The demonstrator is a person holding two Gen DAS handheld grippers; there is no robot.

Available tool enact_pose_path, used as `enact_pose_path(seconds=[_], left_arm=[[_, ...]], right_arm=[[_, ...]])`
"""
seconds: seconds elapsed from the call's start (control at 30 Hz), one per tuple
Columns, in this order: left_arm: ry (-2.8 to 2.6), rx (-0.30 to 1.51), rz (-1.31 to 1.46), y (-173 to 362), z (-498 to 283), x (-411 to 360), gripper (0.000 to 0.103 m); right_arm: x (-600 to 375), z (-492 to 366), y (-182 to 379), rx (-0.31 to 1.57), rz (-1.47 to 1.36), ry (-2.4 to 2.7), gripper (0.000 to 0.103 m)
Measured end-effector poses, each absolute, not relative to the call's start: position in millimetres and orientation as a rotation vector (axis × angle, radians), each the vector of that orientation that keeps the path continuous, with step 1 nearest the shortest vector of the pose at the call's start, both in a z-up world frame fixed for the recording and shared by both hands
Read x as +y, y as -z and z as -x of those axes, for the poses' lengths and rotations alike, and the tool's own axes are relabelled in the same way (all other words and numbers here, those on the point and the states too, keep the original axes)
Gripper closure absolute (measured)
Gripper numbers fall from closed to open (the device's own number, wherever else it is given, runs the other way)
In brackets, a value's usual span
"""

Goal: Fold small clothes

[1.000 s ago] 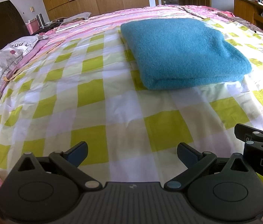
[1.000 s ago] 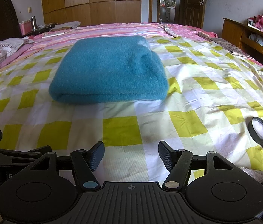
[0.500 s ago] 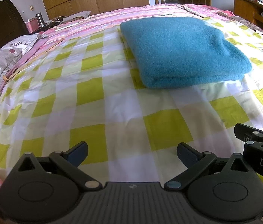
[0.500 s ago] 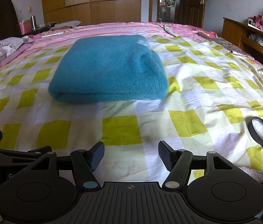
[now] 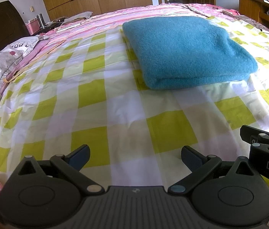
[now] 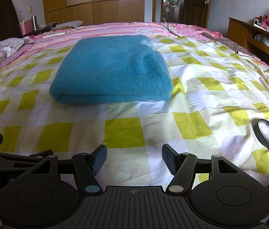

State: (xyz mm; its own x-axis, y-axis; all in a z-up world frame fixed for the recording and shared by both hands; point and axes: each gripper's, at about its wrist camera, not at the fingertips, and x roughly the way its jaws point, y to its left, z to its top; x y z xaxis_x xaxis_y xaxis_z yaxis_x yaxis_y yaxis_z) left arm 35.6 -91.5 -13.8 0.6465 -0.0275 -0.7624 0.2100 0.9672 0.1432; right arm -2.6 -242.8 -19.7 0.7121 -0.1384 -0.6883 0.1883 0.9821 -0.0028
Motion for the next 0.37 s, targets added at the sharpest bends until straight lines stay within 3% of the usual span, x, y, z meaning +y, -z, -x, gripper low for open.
enact_pose_path(seconds=[0.37], left_arm=[[0.134, 0.874, -0.233, 15.4, -36.7, -91.4, 0.000]], right_arm=[[-242.7, 2.8, 17.3, 0.754, -0.069, 0.182, 0.033]])
